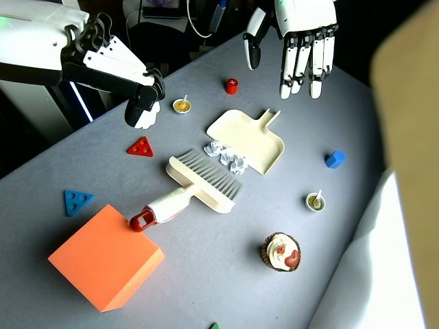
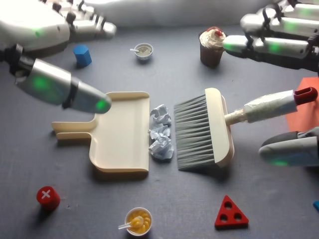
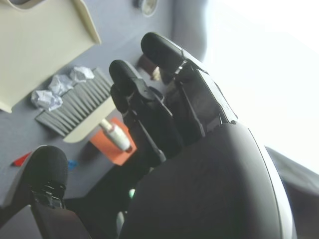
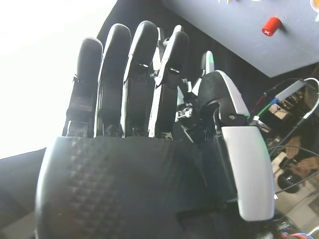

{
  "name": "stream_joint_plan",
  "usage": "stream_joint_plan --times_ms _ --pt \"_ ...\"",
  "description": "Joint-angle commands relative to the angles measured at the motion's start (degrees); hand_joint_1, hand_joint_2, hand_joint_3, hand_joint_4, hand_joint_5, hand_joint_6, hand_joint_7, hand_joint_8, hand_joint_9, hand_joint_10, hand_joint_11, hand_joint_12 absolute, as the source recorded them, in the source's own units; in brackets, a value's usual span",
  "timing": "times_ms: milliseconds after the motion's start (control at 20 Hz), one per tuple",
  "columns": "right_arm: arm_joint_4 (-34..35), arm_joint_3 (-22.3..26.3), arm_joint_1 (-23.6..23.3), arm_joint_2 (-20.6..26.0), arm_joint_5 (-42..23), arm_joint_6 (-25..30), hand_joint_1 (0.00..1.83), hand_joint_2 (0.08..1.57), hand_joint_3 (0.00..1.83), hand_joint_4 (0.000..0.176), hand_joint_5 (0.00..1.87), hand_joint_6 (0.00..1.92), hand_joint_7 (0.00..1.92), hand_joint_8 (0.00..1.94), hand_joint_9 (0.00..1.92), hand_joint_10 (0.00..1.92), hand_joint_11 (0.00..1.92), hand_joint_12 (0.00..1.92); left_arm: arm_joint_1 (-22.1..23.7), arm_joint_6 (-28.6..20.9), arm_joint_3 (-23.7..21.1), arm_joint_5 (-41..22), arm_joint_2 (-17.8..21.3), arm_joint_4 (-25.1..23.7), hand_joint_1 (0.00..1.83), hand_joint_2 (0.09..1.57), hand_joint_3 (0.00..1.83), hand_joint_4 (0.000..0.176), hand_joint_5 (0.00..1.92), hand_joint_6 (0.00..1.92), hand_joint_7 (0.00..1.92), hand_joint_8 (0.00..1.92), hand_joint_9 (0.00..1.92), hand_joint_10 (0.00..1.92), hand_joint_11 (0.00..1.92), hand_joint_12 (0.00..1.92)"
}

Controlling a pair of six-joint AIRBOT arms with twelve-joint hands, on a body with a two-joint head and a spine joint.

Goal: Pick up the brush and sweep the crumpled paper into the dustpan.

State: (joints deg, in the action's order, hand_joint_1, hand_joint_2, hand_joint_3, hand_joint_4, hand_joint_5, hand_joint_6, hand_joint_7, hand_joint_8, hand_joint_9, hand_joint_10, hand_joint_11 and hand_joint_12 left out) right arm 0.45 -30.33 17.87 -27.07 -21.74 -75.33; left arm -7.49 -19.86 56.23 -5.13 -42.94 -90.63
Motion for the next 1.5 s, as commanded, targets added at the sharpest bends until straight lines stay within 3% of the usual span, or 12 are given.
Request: stream_joint_plan --times_ms 0,600,650,850,900,1050,1300,1350,1400,1450 --pt "0.11 0.13 -0.66 0.22 -6.77 -0.04 0.0 0.87 0.01 0.0 0.08 0.0 0.12 0.0 0.12 0.0 0.1 0.02 0.62 -0.04 -0.08 0.75 0.59 0.37 0.0 0.94 0.0 0.0 0.05 0.0 0.08 0.0 0.07 0.0 0.03 0.05" --pt "2.07 0.64 -0.6 -0.23 -7.07 -1.52 0.0 0.89 0.0 0.0 0.16 0.0 0.19 0.0 0.19 0.0 0.16 0.01 0.76 -0.04 -0.58 2.28 0.52 -1.16 0.0 0.91 0.0 0.0 0.04 0.01 0.08 0.01 0.07 0.01 0.05 0.04" --pt "4.73 0.83 -0.56 -0.37 -7.07 -5.26 0.0 0.89 0.0 0.0 0.13 0.0 0.15 0.0 0.16 0.0 0.15 0.01 0.43 0.0 -0.48 2.86 0.44 -1.58 0.08 0.91 0.0 0.0 0.04 0.0 0.08 0.01 0.09 0.01 0.08 0.04" --pt "5.53 0.61 -0.56 -0.47 -7.07 -5.77 0.0 0.91 0.01 0.0 0.13 0.0 0.17 0.01 0.17 0.0 0.15 0.01 -0.64 0.72 1.17 2.11 -0.22 -2.66 0.14 0.94 0.01 0.0 0.04 0.0 0.09 0.0 0.09 0.01 0.1 0.04" --pt "5.52 0.6 -0.56 -0.48 -7.07 -5.77 0.0 0.91 0.01 0.0 0.16 0.01 0.19 0.01 0.19 0.01 0.17 0.02 -1.34 1.79 1.38 2.09 -0.25 -1.72 0.24 0.95 0.01 0.0 0.03 0.0 0.09 0.0 0.1 0.01 0.1 0.04" --pt "5.5 0.52 -0.54 -0.52 -7.07 -5.77 0.0 0.93 0.01 0.0 0.16 0.01 0.18 0.01 0.19 0.01 0.17 0.01 -3.86 9.49 1.62 2.1 -0.23 7.01 0.44 0.96 0.01 0.0 0.02 0.0 0.09 0.0 0.11 0.01 0.12 0.04" --pt "5.5 0.46 -0.55 -0.5 -7.25 -5.77 0.0 0.94 0.01 0.0 0.12 0.0 0.16 0.0 0.17 0.0 0.16 0.0 -8.25 28.57 1.5 1.62 -0.21 29.05 0.71 0.95 0.0 0.0 0.0 0.0 0.09 0.01 0.13 0.01 0.15 0.04" --pt "5.49 0.44 -0.55 -0.5 -7.25 -5.77 0.0 0.94 0.01 0.0 0.12 0.0 0.16 0.0 0.17 0.0 0.16 0.0 -8.9 34.93 1.62 0.94 -0.22 35.72 0.71 0.95 0.0 0.0 0.0 0.0 0.09 0.01 0.13 0.01 0.15 0.04" --pt "5.49 0.42 -0.55 -0.5 -7.25 -5.77 0.0 0.94 0.01 0.0 0.12 0.0 0.16 0.0 0.17 0.0 0.16 0.0 -9.83 46.02 1.8 -0.4 -0.32 46.47 0.72 0.96 0.0 0.0 0.0 0.0 0.09 0.0 0.13 0.0 0.15 0.04" --pt "5.48 0.42 -0.56 -0.5 -7.25 -5.77 0.0 0.95 0.01 0.0 0.15 0.01 0.17 0.01 0.18 0.0 0.16 0.0 -10.45 54.05 1.84 -1.38 -0.41 54.72 0.77 0.98 0.01 0.0 0.0 0.0 0.09 0.0 0.13 0.0 0.15 0.03"
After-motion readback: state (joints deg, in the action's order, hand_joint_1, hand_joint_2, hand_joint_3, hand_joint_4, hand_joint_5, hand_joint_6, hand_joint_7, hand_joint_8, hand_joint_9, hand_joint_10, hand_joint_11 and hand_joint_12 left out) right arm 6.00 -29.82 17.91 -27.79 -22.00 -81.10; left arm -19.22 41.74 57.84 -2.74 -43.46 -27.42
